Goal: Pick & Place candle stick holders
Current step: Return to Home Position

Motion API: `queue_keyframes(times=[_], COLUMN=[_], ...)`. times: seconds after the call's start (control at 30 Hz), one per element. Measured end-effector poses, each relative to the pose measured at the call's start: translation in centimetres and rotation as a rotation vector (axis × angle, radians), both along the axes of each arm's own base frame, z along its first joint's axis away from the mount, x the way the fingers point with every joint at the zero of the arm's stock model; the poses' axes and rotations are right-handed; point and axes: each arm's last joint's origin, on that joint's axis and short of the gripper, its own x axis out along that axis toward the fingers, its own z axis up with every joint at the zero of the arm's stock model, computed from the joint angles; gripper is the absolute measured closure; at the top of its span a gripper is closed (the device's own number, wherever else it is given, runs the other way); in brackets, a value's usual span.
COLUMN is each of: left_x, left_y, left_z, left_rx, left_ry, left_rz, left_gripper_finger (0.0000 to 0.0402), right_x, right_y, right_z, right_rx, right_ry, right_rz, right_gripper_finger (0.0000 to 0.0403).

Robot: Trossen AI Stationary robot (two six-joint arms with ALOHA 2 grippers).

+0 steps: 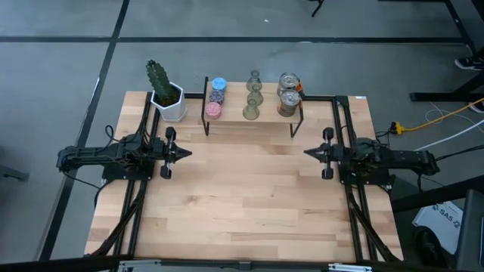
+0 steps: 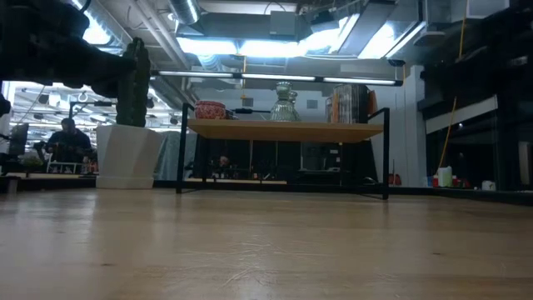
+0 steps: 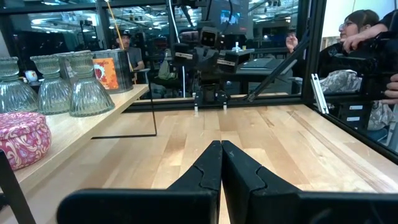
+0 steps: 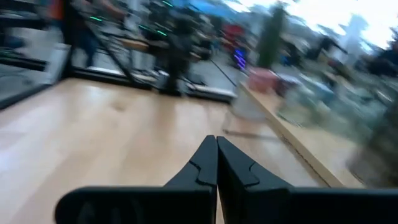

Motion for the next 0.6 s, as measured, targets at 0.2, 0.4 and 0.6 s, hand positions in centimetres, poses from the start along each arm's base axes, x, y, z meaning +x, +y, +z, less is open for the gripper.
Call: queue_keyframes(times=[0.2, 0.4, 0.6], left_x=[0.00, 0.00, 0.00], left_y=[0.00, 0.00, 0.00], left_z=[0.00, 0.00, 0.00], left_rx=[0.000, 0.000, 0.000], left_ry=[0.000, 0.000, 0.000], left_rz=[0.000, 0.001, 0.001], left_gripper_finger=[0.0400, 0.0400, 0.0400], right_x=[0.34, 0.34, 0.34], right_y=[0.44, 0.35, 0.35], right_z=[-0.74, -0.80, -0.80], right_rx=[-0.046, -0.052, -0.015], right_ry=[-0.050, -0.042, -0.042], right_rz=[0.136, 0.103, 0.104], right_gripper_finger=[0.0402, 0.0402, 0.0402])
